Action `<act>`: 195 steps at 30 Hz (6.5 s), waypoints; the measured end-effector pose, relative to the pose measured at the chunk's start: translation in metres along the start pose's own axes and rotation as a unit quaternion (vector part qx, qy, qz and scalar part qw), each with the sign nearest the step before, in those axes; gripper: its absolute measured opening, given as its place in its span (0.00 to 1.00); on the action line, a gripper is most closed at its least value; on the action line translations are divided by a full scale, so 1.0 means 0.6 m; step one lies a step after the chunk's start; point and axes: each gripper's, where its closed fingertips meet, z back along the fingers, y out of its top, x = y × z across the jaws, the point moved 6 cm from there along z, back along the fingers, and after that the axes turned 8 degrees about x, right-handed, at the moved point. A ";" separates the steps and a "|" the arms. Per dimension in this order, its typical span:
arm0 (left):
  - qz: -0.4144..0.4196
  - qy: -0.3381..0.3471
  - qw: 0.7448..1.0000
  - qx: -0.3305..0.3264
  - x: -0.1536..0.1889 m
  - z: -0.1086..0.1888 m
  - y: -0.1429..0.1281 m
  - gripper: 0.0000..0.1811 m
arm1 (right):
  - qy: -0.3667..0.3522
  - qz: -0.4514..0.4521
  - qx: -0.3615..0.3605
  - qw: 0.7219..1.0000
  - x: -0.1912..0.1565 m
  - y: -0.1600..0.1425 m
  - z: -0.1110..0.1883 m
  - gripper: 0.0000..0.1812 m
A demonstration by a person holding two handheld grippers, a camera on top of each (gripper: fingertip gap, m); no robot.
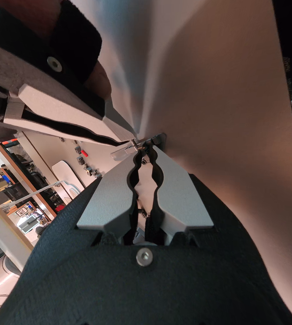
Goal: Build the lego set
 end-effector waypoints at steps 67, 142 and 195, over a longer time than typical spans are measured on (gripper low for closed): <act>-0.043 0.018 0.999 0.010 -0.005 -0.005 0.005 0.04 | 0.008 -0.084 0.079 0.993 0.026 -0.015 0.036 0.16; 0.105 0.315 0.937 0.107 -0.132 -0.010 -0.078 0.14 | -0.289 -0.108 -0.053 0.950 0.175 -0.268 0.298 0.14; 0.103 0.303 0.940 0.114 -0.128 -0.022 -0.063 0.14 | -0.206 -0.044 -0.127 0.969 0.236 -0.250 0.308 0.11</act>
